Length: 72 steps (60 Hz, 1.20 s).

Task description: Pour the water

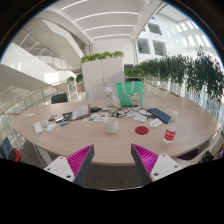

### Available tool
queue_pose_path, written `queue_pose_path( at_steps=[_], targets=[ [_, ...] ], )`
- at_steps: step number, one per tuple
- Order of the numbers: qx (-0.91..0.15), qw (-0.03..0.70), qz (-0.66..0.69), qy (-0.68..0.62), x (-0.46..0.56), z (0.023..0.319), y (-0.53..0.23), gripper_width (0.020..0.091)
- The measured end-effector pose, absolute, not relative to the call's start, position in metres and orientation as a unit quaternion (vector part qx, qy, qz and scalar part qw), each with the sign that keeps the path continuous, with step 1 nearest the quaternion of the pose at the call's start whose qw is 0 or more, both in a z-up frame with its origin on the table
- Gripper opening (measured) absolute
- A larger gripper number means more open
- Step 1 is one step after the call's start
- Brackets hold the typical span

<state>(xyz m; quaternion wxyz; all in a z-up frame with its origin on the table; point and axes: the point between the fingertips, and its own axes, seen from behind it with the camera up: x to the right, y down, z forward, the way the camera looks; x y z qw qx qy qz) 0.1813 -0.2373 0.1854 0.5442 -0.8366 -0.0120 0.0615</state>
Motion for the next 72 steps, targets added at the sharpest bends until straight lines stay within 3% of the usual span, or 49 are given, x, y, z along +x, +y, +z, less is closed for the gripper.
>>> queue_pose_path(
  at_steps=[1, 7, 9, 31, 47, 50, 54, 72],
  targets=[
    [-0.835, 0.547, 0.061, -0.009, 0.18, 0.172, -0.249, 0.0819],
    [-0.833, 0.551, 0.052, 0.012, 0.206, 0.154, -0.241, 0.0822],
    [-0.83, 0.556, 0.042, 0.015, 0.222, 0.164, -0.228, 0.0821],
    [-0.792, 0.605, -0.046, 0.064, 0.416, 0.102, -0.106, 0.0818],
    [-0.773, 0.627, -0.063, 0.078, 0.476, 0.07, -0.027, 0.0803],
    [-0.774, 0.626, -0.06, 0.074, 0.478, 0.062, -0.017, 0.0752],
    [-0.802, 0.593, -0.045, 0.054, 0.471, 0.036, -0.013, 0.0522],
    [-0.817, 0.569, -0.049, 0.079, 0.478, 0.036, -0.019, 0.0337]
  ],
)
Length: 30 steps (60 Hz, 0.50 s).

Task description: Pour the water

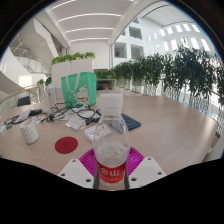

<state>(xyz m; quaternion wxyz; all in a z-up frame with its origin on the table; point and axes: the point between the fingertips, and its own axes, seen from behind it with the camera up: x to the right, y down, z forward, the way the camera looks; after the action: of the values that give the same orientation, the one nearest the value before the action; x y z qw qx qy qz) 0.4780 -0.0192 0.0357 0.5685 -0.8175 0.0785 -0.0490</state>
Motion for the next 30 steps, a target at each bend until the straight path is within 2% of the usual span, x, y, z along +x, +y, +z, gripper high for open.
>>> queue_pose_path(
  at_steps=[3, 7, 16, 20, 21, 23, 27, 29, 30],
  targets=[
    [-0.822, 0.562, -0.037, 0.081, 0.472, 0.044, -0.018, 0.0338],
    [-0.819, 0.567, -0.042, 0.08, 0.475, 0.069, -0.016, 0.0338],
    [-0.804, 0.587, -0.094, 0.016, 0.46, 0.169, 0.022, 0.0337],
    [-0.794, 0.589, -0.142, -0.052, 0.438, 0.219, 0.052, 0.0336],
    [-0.788, 0.589, -0.163, -0.074, 0.427, 0.22, 0.06, 0.0335],
    [-0.779, 0.58, -0.2, -0.129, 0.414, 0.24, 0.071, 0.0335],
    [-0.743, 0.558, -0.278, -0.244, 0.375, 0.256, 0.098, 0.0335],
    [-0.718, 0.543, -0.32, -0.296, 0.35, 0.245, 0.116, 0.0334],
    [-0.706, 0.528, -0.342, -0.327, 0.343, 0.249, 0.117, 0.0335]
  ],
)
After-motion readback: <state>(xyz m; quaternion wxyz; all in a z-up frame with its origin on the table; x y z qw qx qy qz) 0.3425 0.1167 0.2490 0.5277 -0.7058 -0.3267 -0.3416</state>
